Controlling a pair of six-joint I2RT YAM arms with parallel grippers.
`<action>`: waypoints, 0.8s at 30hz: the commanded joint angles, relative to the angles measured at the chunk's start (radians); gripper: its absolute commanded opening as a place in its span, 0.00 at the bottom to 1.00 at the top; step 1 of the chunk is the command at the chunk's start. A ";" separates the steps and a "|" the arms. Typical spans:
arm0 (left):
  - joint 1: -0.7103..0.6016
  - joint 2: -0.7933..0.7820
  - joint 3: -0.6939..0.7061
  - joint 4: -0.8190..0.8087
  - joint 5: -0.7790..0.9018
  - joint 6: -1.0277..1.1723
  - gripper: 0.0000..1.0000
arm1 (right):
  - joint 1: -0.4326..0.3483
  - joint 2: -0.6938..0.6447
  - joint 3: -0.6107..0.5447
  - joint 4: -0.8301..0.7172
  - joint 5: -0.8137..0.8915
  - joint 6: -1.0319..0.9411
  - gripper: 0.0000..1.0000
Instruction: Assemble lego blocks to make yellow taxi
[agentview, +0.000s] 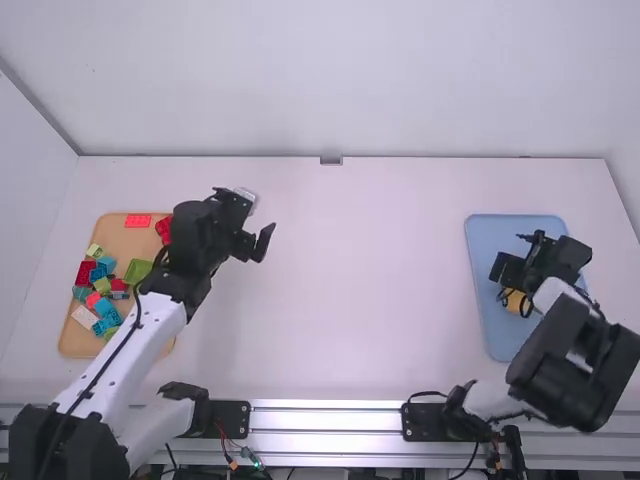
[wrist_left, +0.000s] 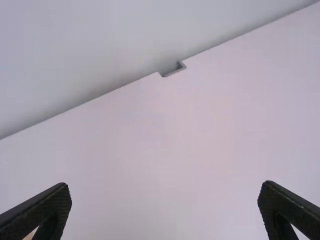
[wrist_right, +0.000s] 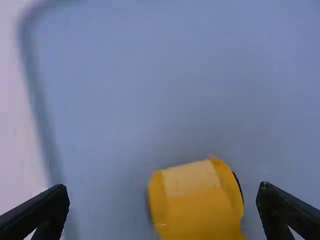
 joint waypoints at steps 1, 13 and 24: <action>-0.010 -0.072 0.001 -0.010 -0.038 -0.032 0.99 | 0.063 -0.124 0.008 -0.038 0.028 0.014 0.99; 0.002 -0.386 0.001 -0.175 -0.043 -0.031 0.99 | 0.447 -0.630 0.008 -0.200 0.037 0.013 0.99; 0.131 -0.539 -0.126 -0.064 -0.171 -0.158 0.86 | 0.568 -0.785 -0.117 -0.080 0.160 0.137 0.86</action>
